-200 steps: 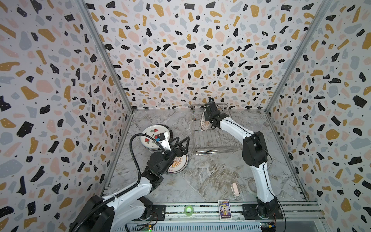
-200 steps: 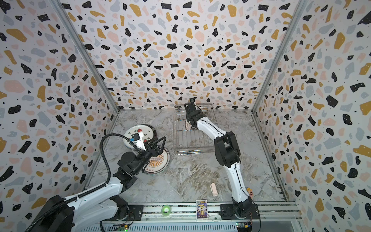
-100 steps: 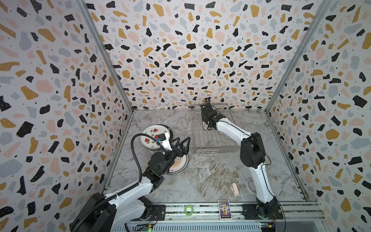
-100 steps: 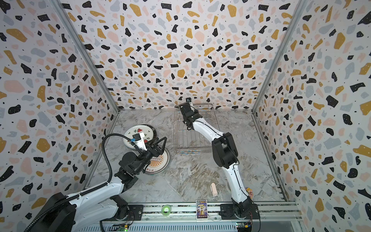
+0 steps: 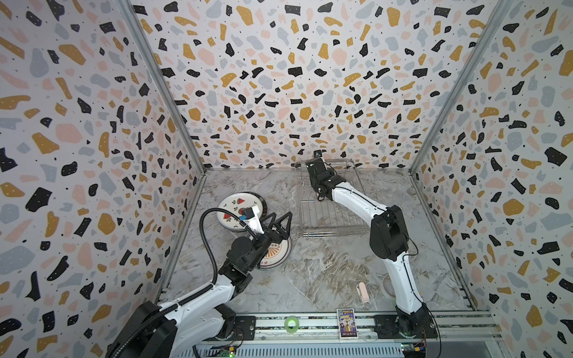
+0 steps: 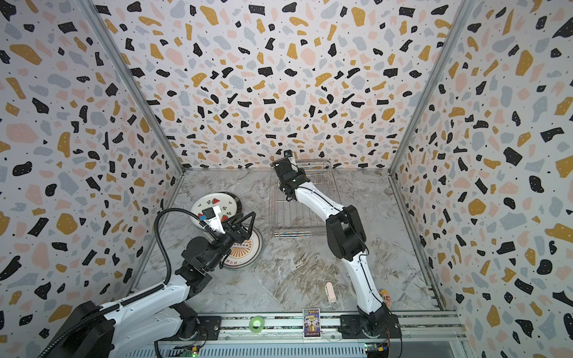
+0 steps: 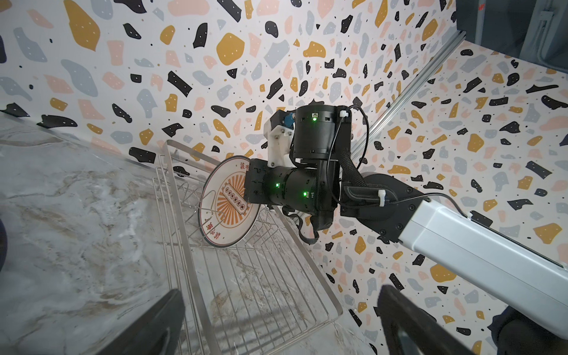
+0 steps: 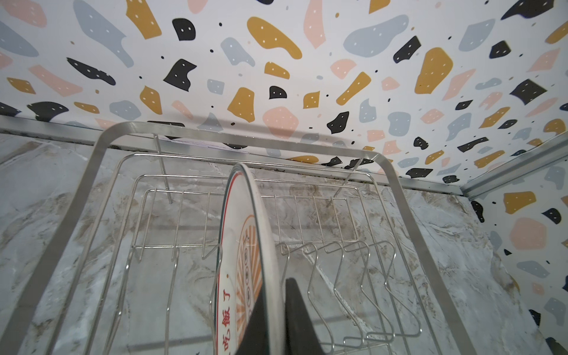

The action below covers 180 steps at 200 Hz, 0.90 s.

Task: Unload the plates from the dish rack
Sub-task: Pick up the plate from the dish rack.

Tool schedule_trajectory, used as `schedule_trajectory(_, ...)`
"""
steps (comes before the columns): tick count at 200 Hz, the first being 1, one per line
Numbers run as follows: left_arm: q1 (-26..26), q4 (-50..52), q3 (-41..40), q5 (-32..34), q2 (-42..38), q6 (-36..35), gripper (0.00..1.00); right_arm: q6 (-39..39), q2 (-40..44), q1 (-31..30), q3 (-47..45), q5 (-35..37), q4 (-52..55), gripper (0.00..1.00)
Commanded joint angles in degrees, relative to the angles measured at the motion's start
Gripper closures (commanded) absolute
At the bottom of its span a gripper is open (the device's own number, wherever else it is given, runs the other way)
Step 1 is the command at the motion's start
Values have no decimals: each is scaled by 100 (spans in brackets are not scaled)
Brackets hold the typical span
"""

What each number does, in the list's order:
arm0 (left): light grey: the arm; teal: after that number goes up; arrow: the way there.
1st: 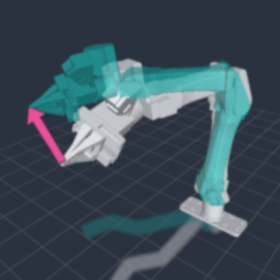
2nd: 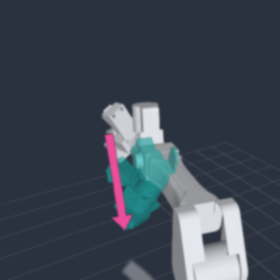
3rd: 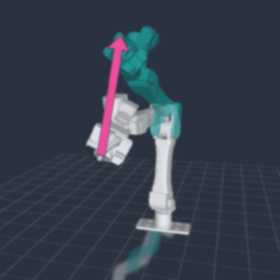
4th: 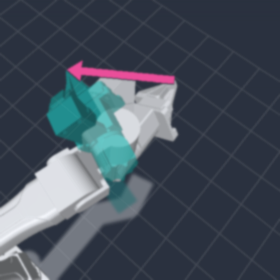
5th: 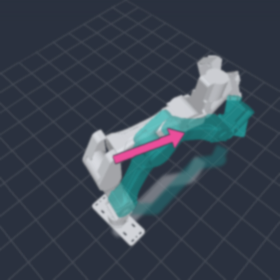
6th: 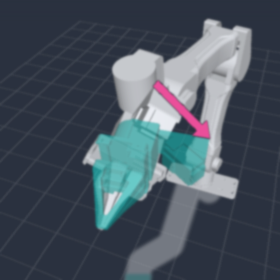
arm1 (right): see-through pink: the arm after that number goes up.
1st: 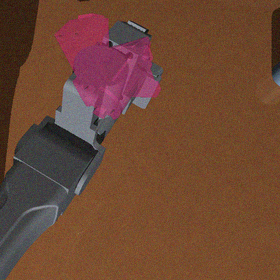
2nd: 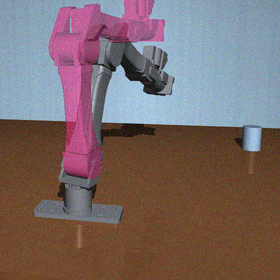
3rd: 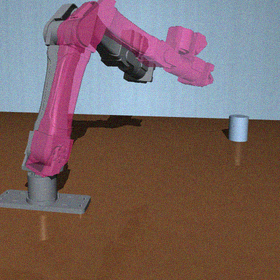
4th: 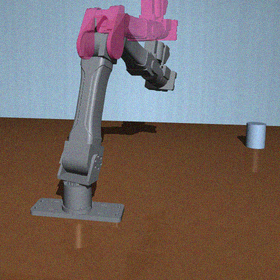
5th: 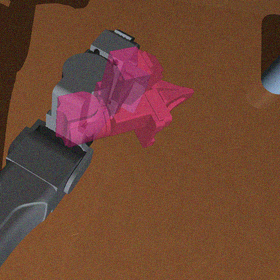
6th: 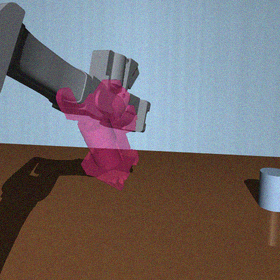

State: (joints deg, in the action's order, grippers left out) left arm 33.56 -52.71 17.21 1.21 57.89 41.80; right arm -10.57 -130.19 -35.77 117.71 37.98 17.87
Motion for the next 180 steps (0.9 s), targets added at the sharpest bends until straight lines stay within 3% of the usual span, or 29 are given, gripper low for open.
schedule_trajectory(1,28,-238,-84,63,-176,5,0,237,462,-74,337,415,9,90)
schedule_trajectory(98,34,-152,-236,109,-483,56,0,626,1021,-444,196,861,-171,92)
schedule_trajectory(180,28,-239,-355,-53,-560,194,0,544,2620,-651,-1479,521,-855,92)
